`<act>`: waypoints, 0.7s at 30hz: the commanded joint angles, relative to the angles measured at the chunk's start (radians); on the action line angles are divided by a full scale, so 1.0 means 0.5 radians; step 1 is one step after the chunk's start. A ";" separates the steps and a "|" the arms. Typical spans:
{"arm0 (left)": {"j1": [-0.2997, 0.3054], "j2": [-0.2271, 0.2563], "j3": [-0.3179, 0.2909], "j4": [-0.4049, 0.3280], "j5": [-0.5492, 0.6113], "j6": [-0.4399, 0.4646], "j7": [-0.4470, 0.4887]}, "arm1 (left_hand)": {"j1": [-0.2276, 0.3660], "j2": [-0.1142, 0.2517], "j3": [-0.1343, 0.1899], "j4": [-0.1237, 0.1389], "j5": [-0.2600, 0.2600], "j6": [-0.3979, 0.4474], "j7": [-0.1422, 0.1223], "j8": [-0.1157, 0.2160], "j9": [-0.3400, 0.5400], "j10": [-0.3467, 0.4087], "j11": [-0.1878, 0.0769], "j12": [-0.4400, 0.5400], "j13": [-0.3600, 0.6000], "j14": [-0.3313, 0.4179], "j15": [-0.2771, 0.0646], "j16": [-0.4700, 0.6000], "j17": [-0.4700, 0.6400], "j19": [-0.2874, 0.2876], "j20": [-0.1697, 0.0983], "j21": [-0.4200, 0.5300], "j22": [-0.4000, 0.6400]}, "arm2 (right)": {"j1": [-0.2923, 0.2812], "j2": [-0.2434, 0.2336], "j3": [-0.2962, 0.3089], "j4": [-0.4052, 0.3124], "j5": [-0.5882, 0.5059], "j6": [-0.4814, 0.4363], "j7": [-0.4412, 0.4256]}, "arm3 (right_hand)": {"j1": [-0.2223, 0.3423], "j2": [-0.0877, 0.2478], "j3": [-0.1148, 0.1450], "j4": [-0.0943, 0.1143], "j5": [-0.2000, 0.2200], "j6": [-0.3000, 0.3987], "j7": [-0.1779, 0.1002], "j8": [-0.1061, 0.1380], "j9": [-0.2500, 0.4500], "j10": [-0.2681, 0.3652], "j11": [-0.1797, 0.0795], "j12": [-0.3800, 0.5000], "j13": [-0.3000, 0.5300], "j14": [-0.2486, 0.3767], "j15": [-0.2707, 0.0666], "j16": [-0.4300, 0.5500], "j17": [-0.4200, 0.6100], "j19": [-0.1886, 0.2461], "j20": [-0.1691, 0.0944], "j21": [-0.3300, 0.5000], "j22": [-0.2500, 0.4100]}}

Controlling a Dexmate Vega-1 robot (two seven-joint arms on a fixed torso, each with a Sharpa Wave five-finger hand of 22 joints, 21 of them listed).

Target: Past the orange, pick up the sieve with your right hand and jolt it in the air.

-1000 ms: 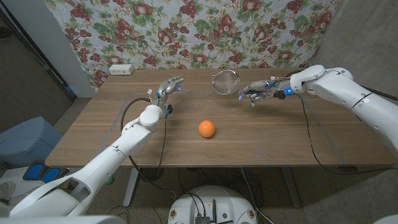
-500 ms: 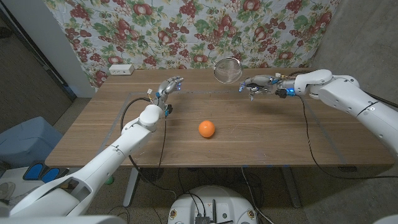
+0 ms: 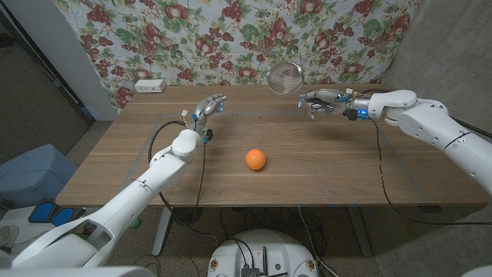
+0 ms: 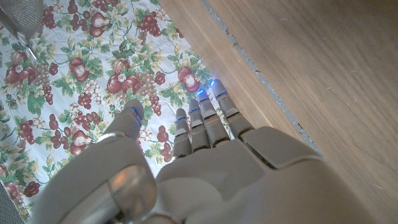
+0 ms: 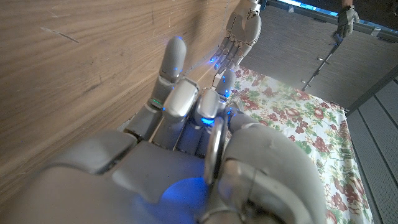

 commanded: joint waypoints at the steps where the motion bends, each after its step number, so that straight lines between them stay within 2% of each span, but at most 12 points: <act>1: -0.007 0.000 0.001 0.003 -0.010 -0.004 -0.019 | -0.021 -0.001 0.017 0.004 0.018 0.020 -0.002 -0.006 0.005 0.015 0.006 0.007 0.002 0.005 0.008 0.003 0.002 0.001 0.002 -0.004 0.004 | 0.015 -0.027 -0.027 -0.030 -0.018 -0.054 -0.010 | 0.015 -0.003 0.009 0.003 -0.004 0.159 0.142 0.013 0.004 -0.072 -0.061 0.015 0.002 -0.008 -0.002 0.007 0.003 -0.009 -0.054 0.014 -0.003; 13: -0.016 -0.002 0.010 -0.004 -0.002 0.011 -0.020 | -0.027 -0.001 0.024 0.001 0.018 0.023 0.000 -0.006 0.005 0.015 0.005 0.007 0.000 0.006 0.009 0.004 0.001 0.002 0.003 -0.007 0.004 | 0.194 -0.057 -0.210 -0.052 -0.164 -0.394 0.048 | 0.012 -0.003 0.008 0.004 -0.005 0.146 0.151 0.015 0.001 -0.094 -0.052 0.028 -0.002 -0.011 -0.002 0.007 0.003 -0.026 -0.048 0.027 -0.021; 21: -0.004 0.002 0.005 -0.023 0.000 0.018 -0.005 | -0.030 -0.001 0.028 0.000 0.018 0.023 0.000 -0.007 0.005 0.015 0.005 0.007 -0.001 0.005 0.009 0.003 0.000 0.004 0.003 -0.008 0.004 | 0.353 -0.040 -0.353 -0.017 -0.272 -0.600 0.166 | 0.011 -0.002 0.010 0.005 -0.005 0.145 0.158 0.014 -0.008 -0.104 -0.051 0.038 -0.001 -0.016 -0.001 0.006 0.003 -0.036 -0.043 0.036 -0.032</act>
